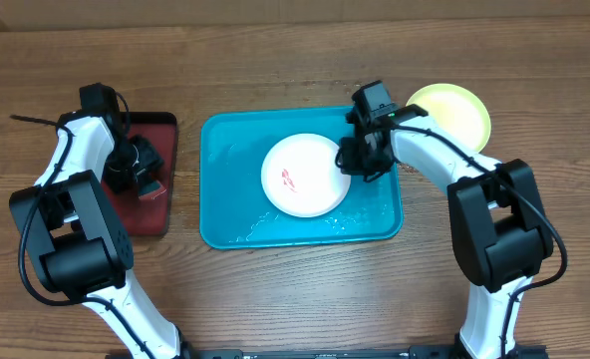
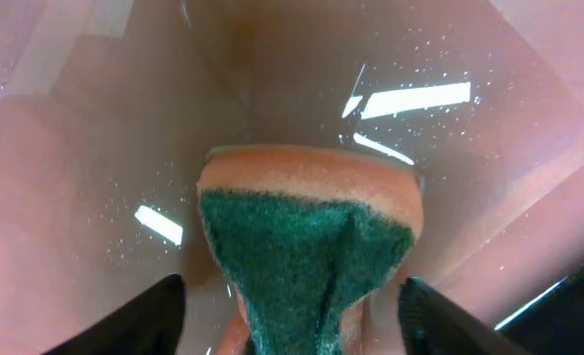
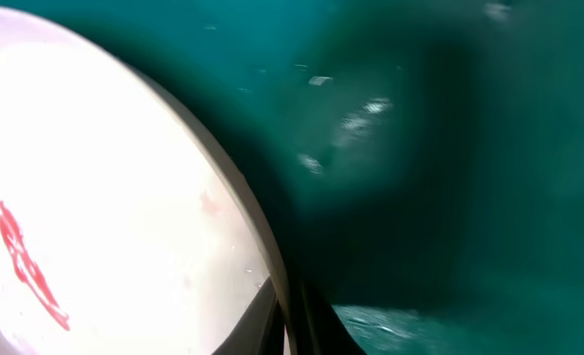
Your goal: Clean dirty plates on tray and stack at the side
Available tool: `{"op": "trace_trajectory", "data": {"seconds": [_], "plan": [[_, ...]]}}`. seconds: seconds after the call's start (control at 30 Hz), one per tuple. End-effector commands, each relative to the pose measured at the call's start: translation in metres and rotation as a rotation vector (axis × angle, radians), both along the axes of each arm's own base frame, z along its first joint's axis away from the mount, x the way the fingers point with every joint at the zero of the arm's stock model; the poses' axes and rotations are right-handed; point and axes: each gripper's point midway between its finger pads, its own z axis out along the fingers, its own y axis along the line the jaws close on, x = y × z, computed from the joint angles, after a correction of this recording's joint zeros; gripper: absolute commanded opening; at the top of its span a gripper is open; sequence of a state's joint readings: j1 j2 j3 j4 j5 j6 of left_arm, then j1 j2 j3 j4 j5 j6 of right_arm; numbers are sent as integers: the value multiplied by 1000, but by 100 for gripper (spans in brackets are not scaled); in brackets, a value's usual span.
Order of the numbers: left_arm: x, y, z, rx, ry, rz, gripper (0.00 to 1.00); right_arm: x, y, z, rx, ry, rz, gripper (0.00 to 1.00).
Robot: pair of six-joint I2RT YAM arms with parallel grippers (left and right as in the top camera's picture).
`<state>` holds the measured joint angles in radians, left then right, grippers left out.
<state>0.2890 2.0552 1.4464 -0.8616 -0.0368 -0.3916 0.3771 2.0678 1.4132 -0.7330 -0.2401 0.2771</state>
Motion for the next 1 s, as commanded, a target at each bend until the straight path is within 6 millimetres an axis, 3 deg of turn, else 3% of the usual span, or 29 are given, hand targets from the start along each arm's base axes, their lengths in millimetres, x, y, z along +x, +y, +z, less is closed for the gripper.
{"op": "trace_trajectory", "data": {"seconds": [0.0,0.3,0.33,0.43,0.53,0.63,0.87,0.97], "plan": [[-1,1,-3,-3,-5,10,59,-5,14,-3,15,5,0,8],[-9,-5,-20,-16,3,32,39,-7,19,-3,6,-1,10,8],[-11,-6,-21,-17,8,32,35,-7,19,-3,6,0,10,8],[-11,-6,-21,-17,9,32,7,-7,19,-3,6,0,10,8],[-6,-4,-15,-15,-1,33,4,-7,19,-3,6,0,10,8],[3,-1,1,-11,-15,33,4,-7,18,-3,6,1,10,8],[27,6,70,1,-55,30,4,-7,19,-3,7,0,9,6],[29,6,89,2,-60,28,4,-4,20,-3,11,-11,9,4]]}}
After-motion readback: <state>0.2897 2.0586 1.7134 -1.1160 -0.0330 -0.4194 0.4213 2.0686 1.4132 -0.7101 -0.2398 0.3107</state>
